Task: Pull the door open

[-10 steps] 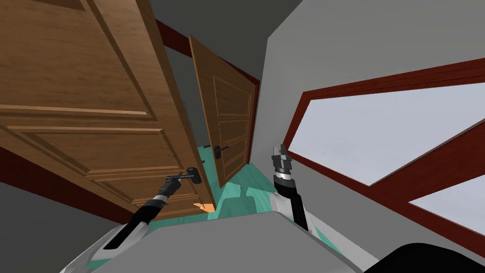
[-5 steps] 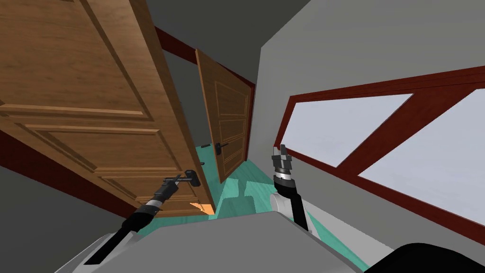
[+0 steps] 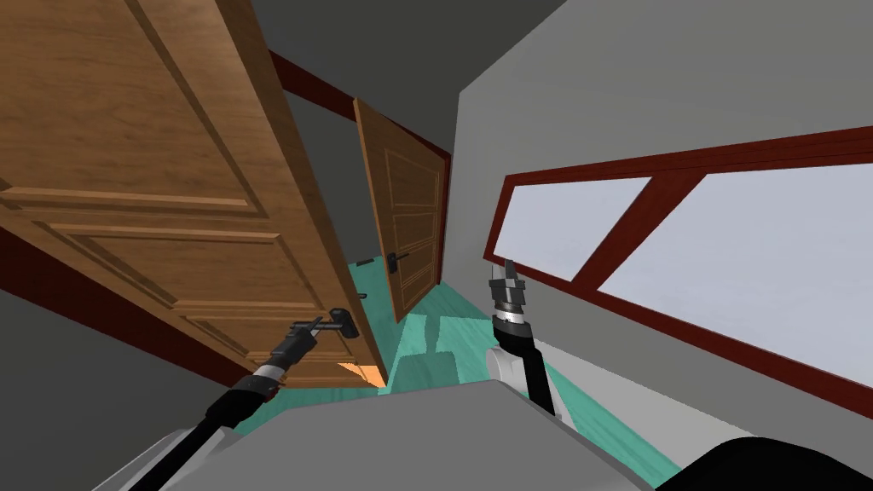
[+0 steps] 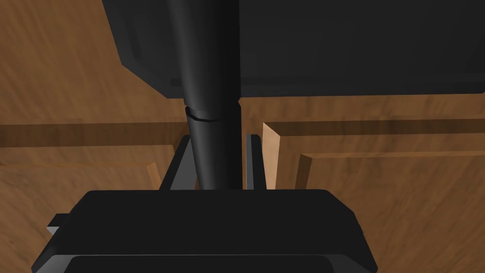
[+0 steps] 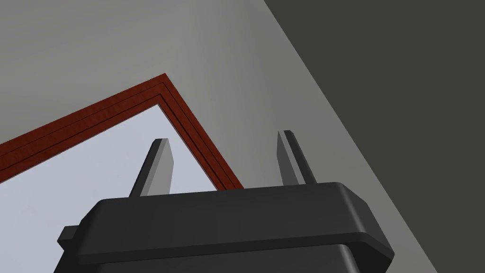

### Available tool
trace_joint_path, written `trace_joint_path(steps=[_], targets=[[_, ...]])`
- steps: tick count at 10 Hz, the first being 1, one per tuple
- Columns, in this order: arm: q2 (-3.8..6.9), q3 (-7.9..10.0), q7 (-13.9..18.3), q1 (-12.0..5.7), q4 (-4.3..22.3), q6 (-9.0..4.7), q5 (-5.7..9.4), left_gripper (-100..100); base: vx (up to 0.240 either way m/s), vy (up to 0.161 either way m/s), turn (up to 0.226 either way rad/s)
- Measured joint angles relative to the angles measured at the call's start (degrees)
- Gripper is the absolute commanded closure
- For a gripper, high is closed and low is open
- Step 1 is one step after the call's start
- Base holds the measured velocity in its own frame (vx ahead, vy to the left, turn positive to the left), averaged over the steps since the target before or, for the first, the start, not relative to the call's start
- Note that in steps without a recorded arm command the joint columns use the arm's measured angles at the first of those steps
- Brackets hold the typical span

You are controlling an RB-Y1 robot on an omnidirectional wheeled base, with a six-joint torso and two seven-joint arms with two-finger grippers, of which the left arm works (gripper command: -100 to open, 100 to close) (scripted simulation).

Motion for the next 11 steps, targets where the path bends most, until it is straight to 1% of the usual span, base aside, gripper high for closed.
trace_joint_path(steps=[2,4,6,7,9,11], targets=[[0.79,-0.77,0.83,0.42,0.84,-1.98,-0.2,100,-0.19,0.087,-0.145],[1.88,-1.05,1.62,1.16,1.04,-3.55,-0.22,100,-0.216,0.066,-0.136],[2.56,-1.4,2.15,1.98,1.23,-5.01,-0.33,100,-0.136,0.07,-0.059],[2.55,-1.55,2.18,2.17,1.33,-5.12,-0.39,100,-0.133,0.048,-0.139],[3.09,-1.5,2.53,2.33,2.28,-6.25,-0.33,100,-0.196,0.072,-0.163],[3.63,-1.53,2.9,2.95,2.09,-7.27,-0.29,100,-0.186,0.095,-0.16]])
